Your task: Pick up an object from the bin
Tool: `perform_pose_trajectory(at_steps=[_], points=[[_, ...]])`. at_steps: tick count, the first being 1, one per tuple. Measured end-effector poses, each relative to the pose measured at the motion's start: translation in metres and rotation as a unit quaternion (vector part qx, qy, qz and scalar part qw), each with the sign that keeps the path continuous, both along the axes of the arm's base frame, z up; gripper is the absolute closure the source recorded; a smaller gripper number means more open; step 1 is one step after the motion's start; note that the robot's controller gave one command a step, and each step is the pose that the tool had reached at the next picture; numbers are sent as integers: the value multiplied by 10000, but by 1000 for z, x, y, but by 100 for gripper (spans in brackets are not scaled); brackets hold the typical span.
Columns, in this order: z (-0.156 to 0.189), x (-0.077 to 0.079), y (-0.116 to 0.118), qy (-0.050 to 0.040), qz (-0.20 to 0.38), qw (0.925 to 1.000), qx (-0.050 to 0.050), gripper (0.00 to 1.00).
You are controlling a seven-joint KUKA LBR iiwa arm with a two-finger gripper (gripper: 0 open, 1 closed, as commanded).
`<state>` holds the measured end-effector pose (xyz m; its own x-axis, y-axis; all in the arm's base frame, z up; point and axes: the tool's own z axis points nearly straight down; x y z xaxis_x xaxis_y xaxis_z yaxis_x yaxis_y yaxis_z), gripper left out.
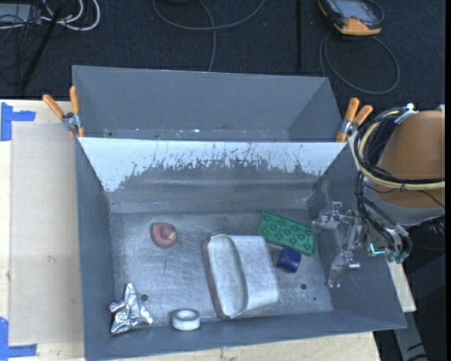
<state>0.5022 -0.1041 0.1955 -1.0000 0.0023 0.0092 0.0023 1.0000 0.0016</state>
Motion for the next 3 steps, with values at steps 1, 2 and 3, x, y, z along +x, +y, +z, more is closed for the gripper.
perform_pose_trajectory(at_steps=[1,2,3], points=[[-113,86,38,-76,779,9969,-13,0],[-111,90,41,-129,807,9967,2,100],[-111,90,41,-130,811,9966,-3,100]])
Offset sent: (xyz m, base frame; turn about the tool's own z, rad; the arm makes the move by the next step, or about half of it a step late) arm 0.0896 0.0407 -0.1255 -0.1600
